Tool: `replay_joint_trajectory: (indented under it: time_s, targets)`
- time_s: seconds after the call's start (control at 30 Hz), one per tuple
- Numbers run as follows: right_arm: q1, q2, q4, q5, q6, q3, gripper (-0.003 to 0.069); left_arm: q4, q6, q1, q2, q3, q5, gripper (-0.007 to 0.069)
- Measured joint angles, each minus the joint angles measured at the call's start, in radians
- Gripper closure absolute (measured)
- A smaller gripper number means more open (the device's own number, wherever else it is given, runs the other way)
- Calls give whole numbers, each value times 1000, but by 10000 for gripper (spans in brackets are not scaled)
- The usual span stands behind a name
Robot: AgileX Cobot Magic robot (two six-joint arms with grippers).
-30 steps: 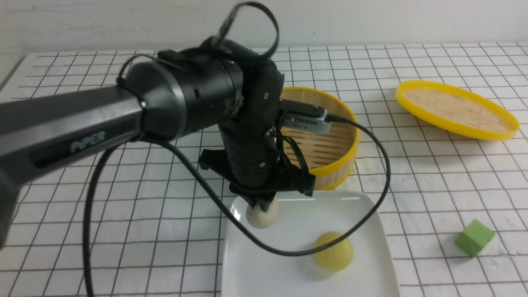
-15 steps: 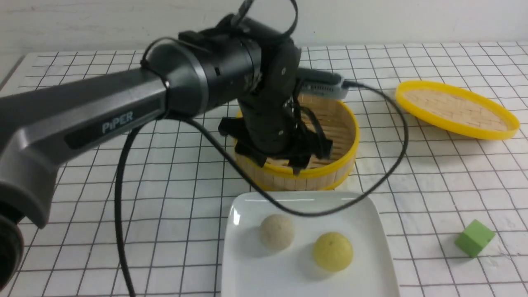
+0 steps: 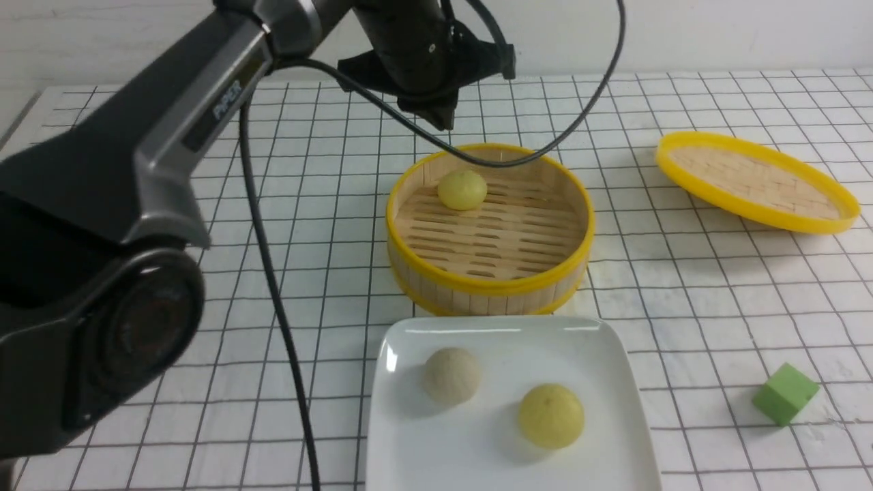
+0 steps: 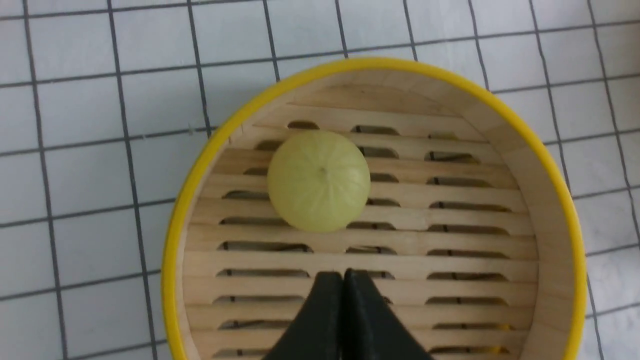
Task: Put the steamed buns into the plate on the white-black tablecloth.
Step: 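Reach into the bamboo steamer and grasp a bun with the left gripper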
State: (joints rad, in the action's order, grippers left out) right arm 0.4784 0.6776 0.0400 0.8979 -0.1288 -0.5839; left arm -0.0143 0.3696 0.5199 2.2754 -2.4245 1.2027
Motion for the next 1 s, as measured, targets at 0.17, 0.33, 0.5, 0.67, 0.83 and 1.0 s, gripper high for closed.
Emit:
replay_joint_trajectory:
  time_s: [0.17,0.33,0.5,0.67,0.83,1.0]
  targets:
    - [0,0,0,0,0,0,600,1,-1,5,90,-51,-20,463]
    - [0,0,0,-4,0,0,599,1,-1,9,166,-53,-58,257]
    - [0,0,-1,-21,0,0,595,-21,-1,9,204,-53,-108,141]
    - [0,0,-1,-26,0,0,587,-51,0,9,236,-53,-150,123]
    - [0,0,-1,-26,0,0,582,-53,15,9,254,-53,-110,301]
    - [0,0,-2,-26,0,0,578,-38,0,9,244,-86,-15,567]
